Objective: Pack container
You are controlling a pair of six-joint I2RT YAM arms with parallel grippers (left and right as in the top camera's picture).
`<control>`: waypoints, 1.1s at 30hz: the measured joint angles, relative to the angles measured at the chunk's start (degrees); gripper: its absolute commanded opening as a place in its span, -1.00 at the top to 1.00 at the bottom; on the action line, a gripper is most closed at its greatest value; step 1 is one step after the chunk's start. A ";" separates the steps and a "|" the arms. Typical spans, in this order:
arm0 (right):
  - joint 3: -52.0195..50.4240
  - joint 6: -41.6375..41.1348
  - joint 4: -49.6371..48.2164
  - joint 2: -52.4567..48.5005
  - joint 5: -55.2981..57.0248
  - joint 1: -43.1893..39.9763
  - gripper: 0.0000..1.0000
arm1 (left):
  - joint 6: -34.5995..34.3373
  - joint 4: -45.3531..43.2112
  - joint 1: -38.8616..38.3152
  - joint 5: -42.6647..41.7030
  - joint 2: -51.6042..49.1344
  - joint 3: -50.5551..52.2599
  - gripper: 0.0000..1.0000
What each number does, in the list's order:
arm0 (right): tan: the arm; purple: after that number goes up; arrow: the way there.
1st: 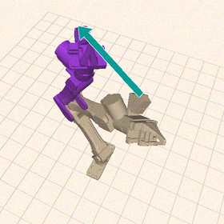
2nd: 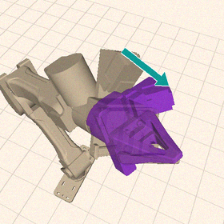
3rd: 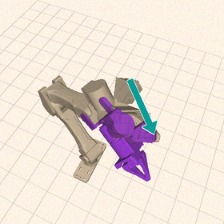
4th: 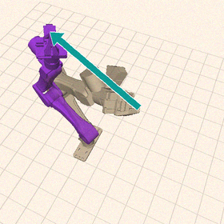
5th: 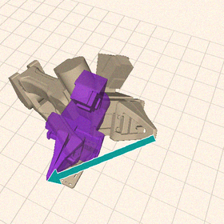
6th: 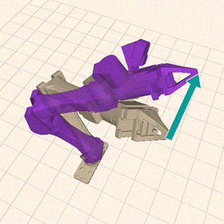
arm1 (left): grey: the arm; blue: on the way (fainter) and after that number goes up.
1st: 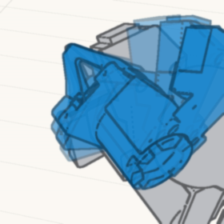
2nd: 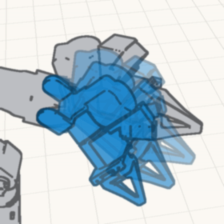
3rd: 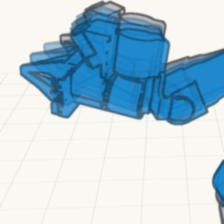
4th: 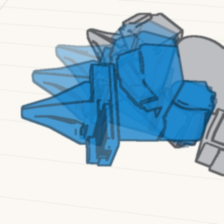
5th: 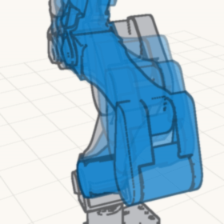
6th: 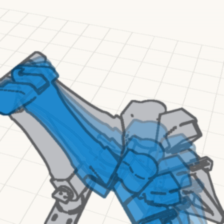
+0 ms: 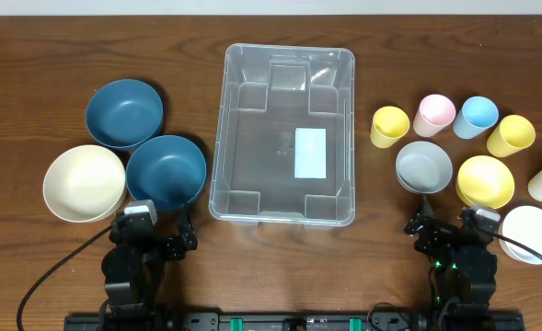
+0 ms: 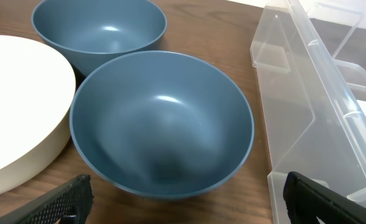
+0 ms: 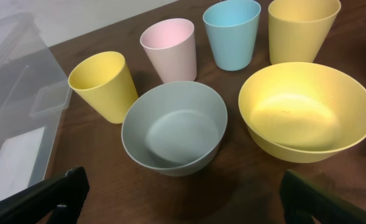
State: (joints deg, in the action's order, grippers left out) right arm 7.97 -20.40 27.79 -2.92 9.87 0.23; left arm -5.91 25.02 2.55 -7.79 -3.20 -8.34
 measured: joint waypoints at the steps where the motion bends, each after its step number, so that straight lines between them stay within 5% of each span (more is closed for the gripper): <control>1: 0.00 0.00 0.02 0.00 0.00 0.00 -0.98 | 0.00 0.00 0.00 0.00 0.00 0.00 -0.96; 22: 0.00 0.00 0.00 0.00 0.02 0.00 -0.98 | -4.09 0.57 0.00 -0.02 -0.13 -1.38 -0.96; 28: 0.00 0.00 0.04 0.00 0.00 0.00 -0.99 | -6.10 3.93 0.00 0.26 -6.62 -16.20 -0.96; 33: 0.00 0.00 0.02 0.00 0.02 0.00 -0.99 | -5.66 12.33 0.09 4.07 -22.03 -33.59 -0.96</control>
State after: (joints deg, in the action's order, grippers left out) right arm 7.97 -20.40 27.81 -2.92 9.89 0.23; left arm -11.57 37.34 2.63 -3.73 -25.23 -41.93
